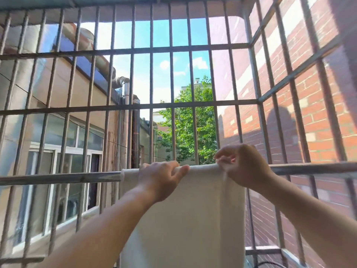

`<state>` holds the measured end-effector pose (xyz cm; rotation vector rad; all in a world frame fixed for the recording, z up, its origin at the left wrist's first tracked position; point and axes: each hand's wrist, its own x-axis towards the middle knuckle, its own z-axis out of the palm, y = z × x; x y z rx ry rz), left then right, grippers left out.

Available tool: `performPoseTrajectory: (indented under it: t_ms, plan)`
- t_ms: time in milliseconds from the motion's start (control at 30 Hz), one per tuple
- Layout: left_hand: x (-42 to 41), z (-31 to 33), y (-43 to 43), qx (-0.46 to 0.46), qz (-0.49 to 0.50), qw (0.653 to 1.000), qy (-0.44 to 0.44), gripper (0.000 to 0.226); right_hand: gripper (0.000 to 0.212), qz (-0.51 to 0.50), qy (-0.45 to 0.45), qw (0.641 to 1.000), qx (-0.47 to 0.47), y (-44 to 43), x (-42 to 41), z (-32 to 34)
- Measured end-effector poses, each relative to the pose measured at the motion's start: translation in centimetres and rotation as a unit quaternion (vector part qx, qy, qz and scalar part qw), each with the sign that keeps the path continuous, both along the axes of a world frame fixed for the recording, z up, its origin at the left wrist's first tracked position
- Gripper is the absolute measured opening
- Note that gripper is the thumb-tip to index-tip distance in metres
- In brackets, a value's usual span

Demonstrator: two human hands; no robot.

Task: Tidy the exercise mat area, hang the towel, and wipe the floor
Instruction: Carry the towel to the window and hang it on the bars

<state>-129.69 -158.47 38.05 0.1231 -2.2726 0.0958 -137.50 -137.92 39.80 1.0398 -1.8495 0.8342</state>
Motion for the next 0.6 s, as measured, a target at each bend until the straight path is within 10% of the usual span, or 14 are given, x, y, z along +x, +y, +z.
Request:
performPoseTrajectory:
  t_ms: [600]
  plan:
    - [-0.9,0.5,-1.5,0.004,0.026,1.000,-0.016,0.057,0.018,-0.108,0.027,0.994,0.017,5.4,-2.1,1.2]
